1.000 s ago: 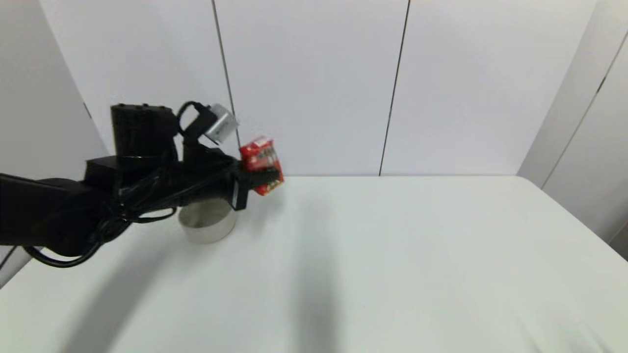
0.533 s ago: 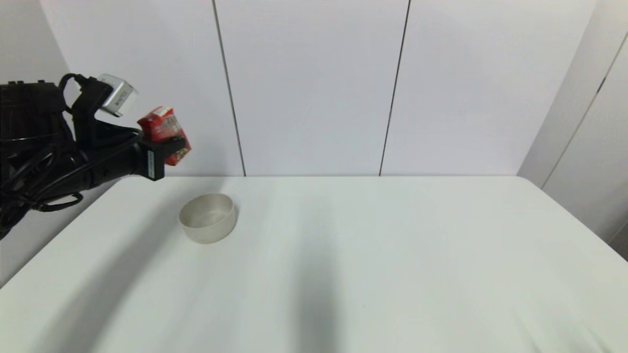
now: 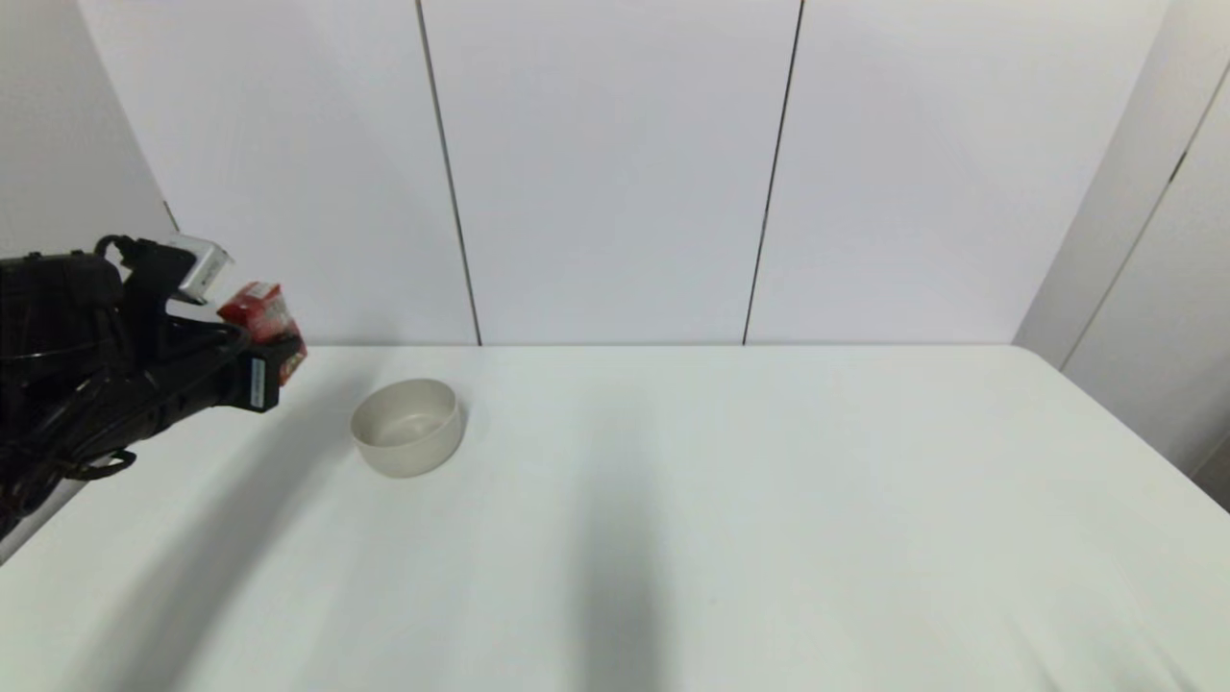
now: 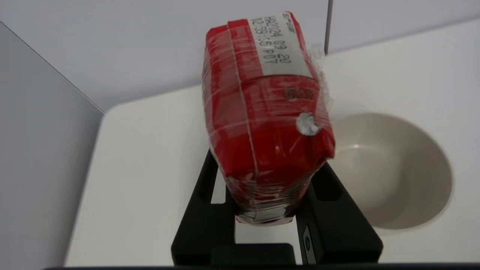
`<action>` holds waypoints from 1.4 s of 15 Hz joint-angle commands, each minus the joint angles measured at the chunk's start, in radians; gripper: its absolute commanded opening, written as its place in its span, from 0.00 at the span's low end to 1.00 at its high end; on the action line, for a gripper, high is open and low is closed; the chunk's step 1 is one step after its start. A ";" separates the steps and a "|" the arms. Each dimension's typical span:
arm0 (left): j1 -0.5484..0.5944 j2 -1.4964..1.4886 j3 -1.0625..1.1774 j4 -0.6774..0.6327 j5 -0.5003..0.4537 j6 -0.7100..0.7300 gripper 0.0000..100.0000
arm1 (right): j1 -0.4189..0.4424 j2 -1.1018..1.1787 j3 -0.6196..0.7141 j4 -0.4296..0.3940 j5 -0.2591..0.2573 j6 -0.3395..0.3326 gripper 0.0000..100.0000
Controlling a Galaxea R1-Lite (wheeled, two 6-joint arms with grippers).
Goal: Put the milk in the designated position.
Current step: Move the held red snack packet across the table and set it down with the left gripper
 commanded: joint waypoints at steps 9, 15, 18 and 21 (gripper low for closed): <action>-0.002 0.220 0.102 -0.120 0.001 -0.010 0.00 | 0.000 0.001 0.000 0.000 0.000 0.000 1.00; -0.002 0.234 0.127 -0.152 0.001 -0.023 0.00 | 0.000 0.001 0.000 0.000 0.000 0.000 1.00; -0.002 0.238 0.127 -0.149 0.001 -0.023 1.00 | 0.000 0.001 0.000 0.000 0.000 0.000 1.00; -0.002 0.243 0.127 -0.151 0.001 -0.023 1.00 | 0.000 0.001 0.000 0.000 0.000 0.000 1.00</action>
